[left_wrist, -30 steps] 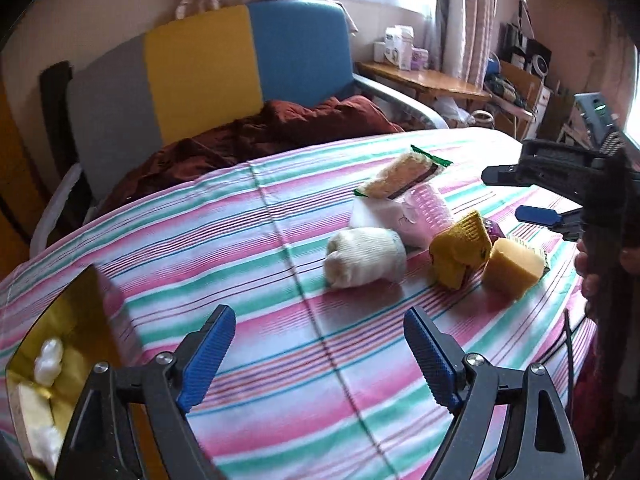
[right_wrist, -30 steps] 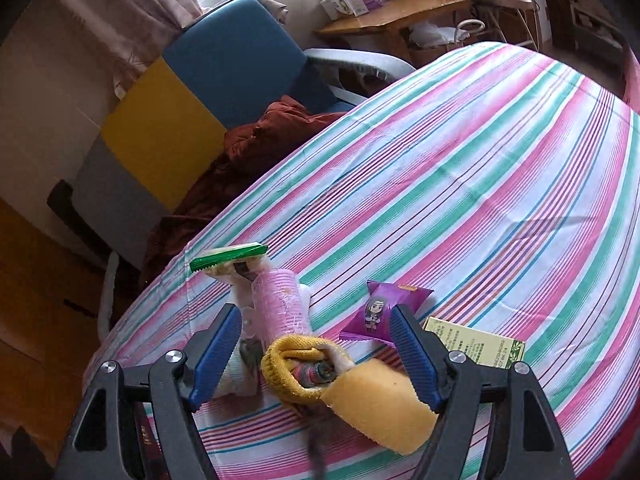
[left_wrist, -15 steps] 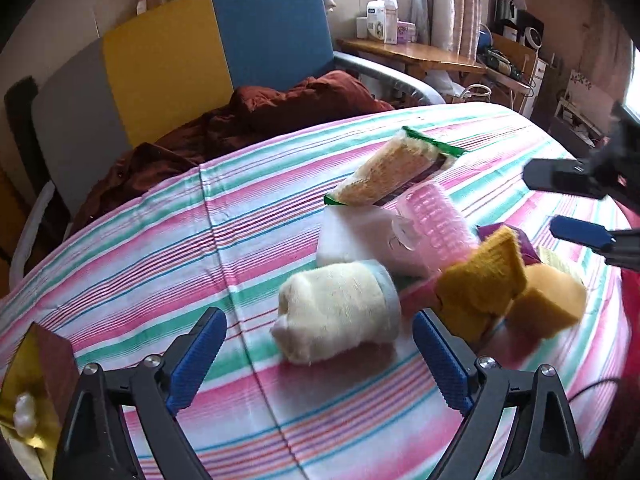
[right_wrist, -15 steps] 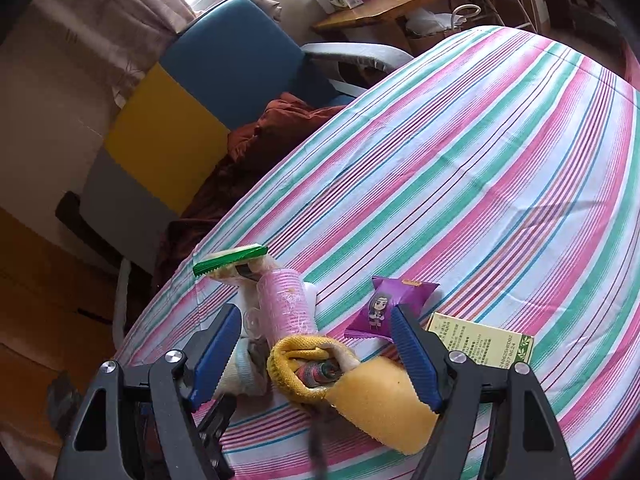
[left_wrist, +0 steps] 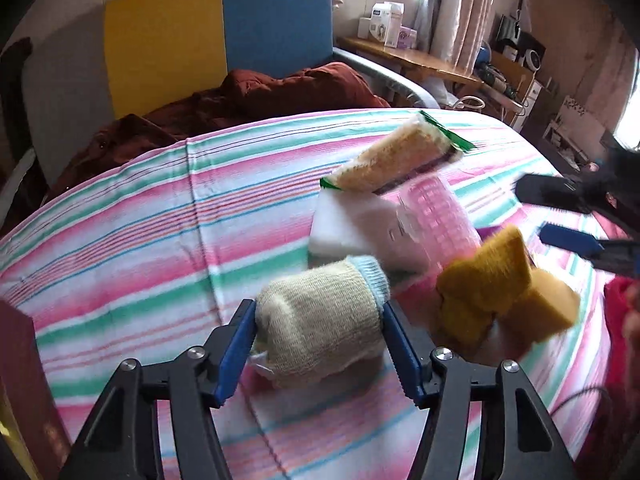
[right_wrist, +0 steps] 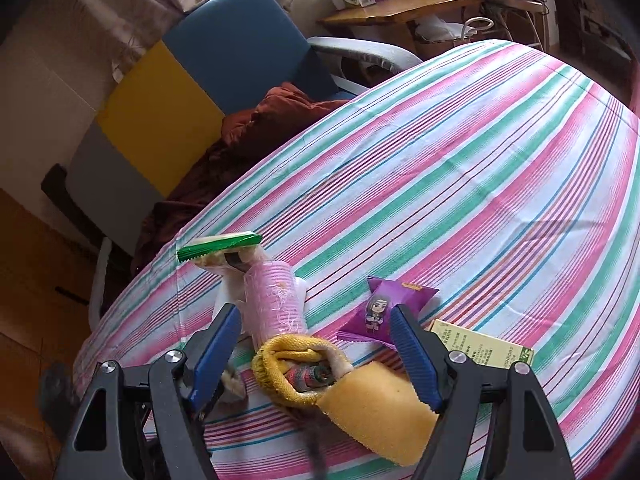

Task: Organize objects
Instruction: 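Grasp the cream knit sock with the left tool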

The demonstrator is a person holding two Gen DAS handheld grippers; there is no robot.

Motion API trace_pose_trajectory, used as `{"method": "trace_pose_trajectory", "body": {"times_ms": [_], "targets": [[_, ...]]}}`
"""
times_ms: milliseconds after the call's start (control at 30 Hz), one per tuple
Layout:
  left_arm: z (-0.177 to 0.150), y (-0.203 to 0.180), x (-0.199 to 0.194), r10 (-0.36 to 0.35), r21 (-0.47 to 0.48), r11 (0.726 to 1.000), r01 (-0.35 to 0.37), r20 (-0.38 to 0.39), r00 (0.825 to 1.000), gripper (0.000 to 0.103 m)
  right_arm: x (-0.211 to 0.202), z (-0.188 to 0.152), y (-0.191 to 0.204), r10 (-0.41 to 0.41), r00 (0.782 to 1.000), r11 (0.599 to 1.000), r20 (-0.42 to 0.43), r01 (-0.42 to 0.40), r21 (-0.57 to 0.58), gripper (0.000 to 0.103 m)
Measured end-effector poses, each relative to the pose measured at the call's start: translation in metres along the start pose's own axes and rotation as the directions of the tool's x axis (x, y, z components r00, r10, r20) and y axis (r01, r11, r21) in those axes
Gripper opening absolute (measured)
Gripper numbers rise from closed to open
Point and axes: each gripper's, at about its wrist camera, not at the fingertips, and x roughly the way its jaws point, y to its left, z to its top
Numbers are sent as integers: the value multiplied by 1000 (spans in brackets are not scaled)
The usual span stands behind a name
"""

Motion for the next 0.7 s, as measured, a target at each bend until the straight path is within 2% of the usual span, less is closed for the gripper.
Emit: {"method": "trace_pose_trajectory", "body": {"times_ms": [133,233,333,400,433,467,500,567,633,667,700], "targets": [[-21,2,-18,-8,-8,1000,8,9,1000,63,2,1,8,77,997,997,-4,-77,-26,78],[-36,4,-32,-20,-23,1000,20,19,1000,62,9,-2,20,95,995,993,-38,-98,-72,78],[-45,3,-43,-23,-20,1000,23,20,1000,61,21,-4,32,76,995,988,-71,-85,-127,80],[-52,3,-48,-26,-23,999,26,14,1000,61,34,-7,37,12,994,986,-110,-30,-163,82],[-55,4,-51,-28,-30,999,28,8,1000,60,40,-10,38,40,984,985,-171,-68,-158,82],[-58,5,-54,-31,-40,999,31,2,1000,60,43,-13,39,103,970,981,-221,-136,-136,82],[-61,6,-57,-36,-48,998,36,-6,999,59,43,-16,40,198,942,967,-270,-233,-104,82],[-68,7,-65,-46,-57,997,46,-14,999,58,39,-20,49,409,848,894,-336,-446,-38,82],[-75,6,-75,-42,-48,998,42,-11,999,58,36,-24,59,537,746,811,-393,-585,-2,81],[-79,6,-79,-44,-45,998,44,-8,999,54,34,-26,63,553,730,794,-401,-608,-10,81],[-82,6,-84,-42,-42,998,42,-4,999,48,31,-26,63,532,754,809,-385,-587,-31,81]]}}
